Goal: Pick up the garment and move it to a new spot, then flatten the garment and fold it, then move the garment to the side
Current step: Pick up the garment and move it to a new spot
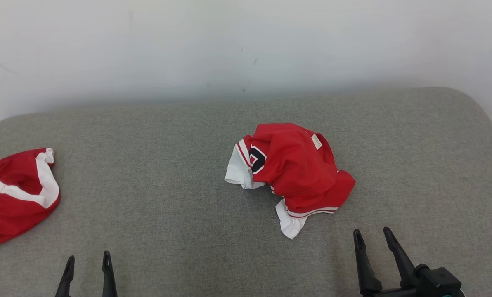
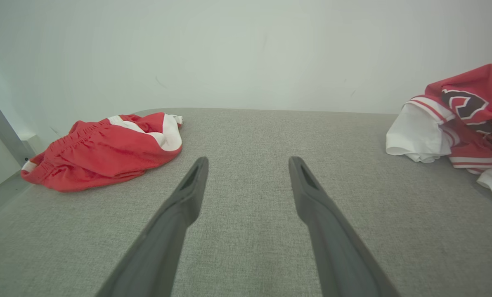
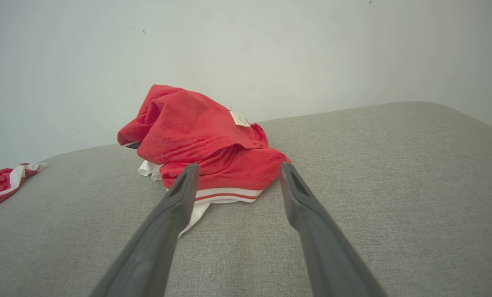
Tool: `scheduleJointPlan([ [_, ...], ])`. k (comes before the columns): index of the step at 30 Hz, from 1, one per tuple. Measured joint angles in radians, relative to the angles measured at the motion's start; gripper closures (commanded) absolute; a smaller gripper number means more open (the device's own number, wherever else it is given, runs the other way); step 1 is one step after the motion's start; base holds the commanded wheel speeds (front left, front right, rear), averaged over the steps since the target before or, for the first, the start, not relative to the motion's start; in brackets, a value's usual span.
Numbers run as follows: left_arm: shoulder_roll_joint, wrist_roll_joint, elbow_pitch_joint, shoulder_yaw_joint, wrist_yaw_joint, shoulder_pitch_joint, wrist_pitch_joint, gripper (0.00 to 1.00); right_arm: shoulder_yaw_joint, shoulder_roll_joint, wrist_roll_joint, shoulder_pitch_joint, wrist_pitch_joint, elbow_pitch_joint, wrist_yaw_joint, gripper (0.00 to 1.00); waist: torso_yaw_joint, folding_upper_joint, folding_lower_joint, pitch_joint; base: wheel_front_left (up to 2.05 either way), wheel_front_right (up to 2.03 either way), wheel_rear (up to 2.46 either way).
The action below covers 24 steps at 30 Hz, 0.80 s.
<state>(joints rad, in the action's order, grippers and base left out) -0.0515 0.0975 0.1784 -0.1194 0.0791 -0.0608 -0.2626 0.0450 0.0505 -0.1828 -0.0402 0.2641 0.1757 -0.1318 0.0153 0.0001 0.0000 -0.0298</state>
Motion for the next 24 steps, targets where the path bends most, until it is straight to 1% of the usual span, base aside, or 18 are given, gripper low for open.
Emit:
scheduleJointPlan([
  [24,0.000,0.006,0.006,0.008,-0.006,0.000,0.000,0.00,0.006,0.000,-0.002,-0.001,0.000,0.003,0.000,0.00,-0.005,0.0000,0.0000,0.001,0.00,0.00,0.00],
])
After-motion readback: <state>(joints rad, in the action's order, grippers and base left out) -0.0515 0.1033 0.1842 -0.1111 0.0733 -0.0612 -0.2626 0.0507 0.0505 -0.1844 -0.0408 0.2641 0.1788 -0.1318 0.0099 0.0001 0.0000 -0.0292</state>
